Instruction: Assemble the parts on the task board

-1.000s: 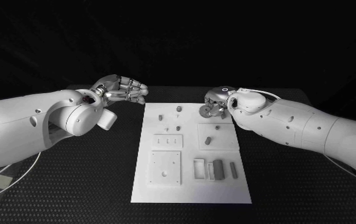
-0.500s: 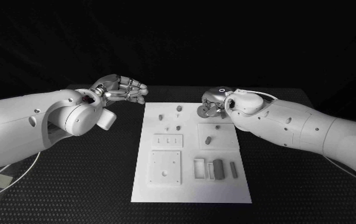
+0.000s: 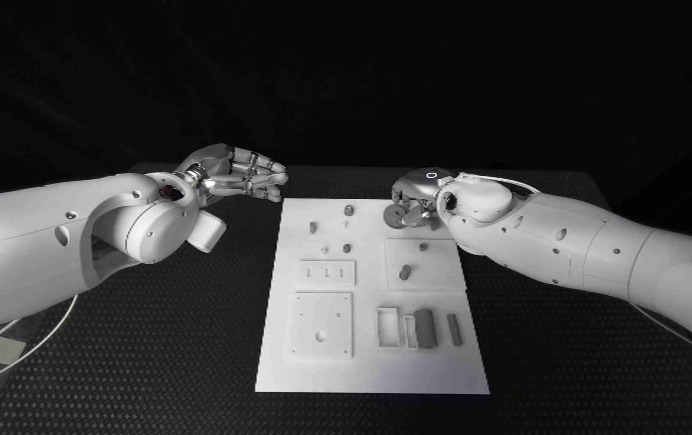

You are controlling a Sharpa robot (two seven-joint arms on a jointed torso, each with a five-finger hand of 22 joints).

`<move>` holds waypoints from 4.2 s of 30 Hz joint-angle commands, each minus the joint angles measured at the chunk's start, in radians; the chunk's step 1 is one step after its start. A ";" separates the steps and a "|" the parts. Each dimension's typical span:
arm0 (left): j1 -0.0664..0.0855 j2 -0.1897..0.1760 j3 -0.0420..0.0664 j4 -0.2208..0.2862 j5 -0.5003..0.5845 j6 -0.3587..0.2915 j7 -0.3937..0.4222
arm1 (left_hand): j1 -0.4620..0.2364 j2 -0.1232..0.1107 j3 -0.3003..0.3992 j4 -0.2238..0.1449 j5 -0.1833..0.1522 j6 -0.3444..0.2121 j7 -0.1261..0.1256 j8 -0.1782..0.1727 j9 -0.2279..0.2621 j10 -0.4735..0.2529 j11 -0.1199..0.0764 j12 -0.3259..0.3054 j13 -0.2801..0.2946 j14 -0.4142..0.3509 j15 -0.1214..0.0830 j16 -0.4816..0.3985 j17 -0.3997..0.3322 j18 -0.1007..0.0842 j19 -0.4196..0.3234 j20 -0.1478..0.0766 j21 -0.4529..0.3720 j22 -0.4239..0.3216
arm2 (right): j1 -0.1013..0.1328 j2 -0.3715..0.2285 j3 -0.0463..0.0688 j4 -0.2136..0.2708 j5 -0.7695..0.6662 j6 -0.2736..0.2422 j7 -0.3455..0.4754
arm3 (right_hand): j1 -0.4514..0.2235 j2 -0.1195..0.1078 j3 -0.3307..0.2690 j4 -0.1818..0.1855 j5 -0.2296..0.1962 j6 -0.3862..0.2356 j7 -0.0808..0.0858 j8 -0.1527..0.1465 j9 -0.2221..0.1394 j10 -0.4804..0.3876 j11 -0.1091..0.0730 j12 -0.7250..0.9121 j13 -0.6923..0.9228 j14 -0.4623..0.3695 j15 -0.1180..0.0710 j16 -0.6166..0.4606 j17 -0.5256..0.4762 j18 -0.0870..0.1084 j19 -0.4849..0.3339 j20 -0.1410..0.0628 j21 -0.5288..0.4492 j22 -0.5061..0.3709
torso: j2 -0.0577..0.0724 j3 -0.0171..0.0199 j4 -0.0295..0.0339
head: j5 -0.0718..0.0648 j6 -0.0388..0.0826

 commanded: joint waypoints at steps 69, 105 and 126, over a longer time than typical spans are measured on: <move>0.001 0.011 0.000 -0.014 -0.008 0.011 0.002 | -0.012 -0.005 0.008 -0.002 -0.004 -0.020 0.014 -0.012 0.000 -0.005 0.007 -0.011 0.002 0.009 0.002 -0.013 0.009 0.011 0.001 0.004 -0.009 0.003 | -0.030 -0.012 -0.022 0.017 0.003 0.044 -0.013 | 0.023 0.038 0.150 0.003 0.000 0.078 0.040 0.038 -0.012 0.087 -0.036 0.062 0.150 -0.002 -0.040 0.021 -0.017 0.107 0.006 -0.002 0.021 0.017 | 0.000 0.0014 -0.0009 | -0.002 -0.008; 0.001 0.008 0.000 -0.019 -0.008 0.013 0.003 | -0.010 -0.005 0.010 -0.002 -0.004 -0.019 0.013 -0.011 0.001 -0.004 0.007 -0.012 0.002 0.009 0.003 -0.015 0.012 0.011 0.001 0.004 -0.010 0.004 | -0.015 -0.040 0.014 0.107 0.041 -0.089 -0.051 | -0.120 -0.110 0.026 0.150 0.000 0.072 0.034 0.045 -0.012 0.090 -0.045 0.078 0.290 0.015 -0.049 0.026 -0.020 0.107 0.029 -0.019 0.019 0.017 | 0.001 0.0004 0.0006 | -0.001 -0.005; 0.001 0.012 0.000 -0.019 -0.008 0.014 0.003 | -0.010 -0.005 0.011 -0.002 -0.004 -0.018 0.013 -0.011 0.001 -0.004 0.007 -0.012 0.003 0.010 0.003 -0.017 0.013 0.011 0.001 0.004 -0.010 0.004 | -0.018 0.019 0.014 0.039 0.054 -0.038 -0.035 | -0.105 -0.075 0.014 0.147 0.000 0.081 0.031 0.049 -0.012 0.088 -0.048 0.079 0.328 0.012 -0.052 0.025 -0.019 0.107 0.023 -0.019 0.017 0.018 | 0.001 0.0008 0.0011 | 0.000 -0.008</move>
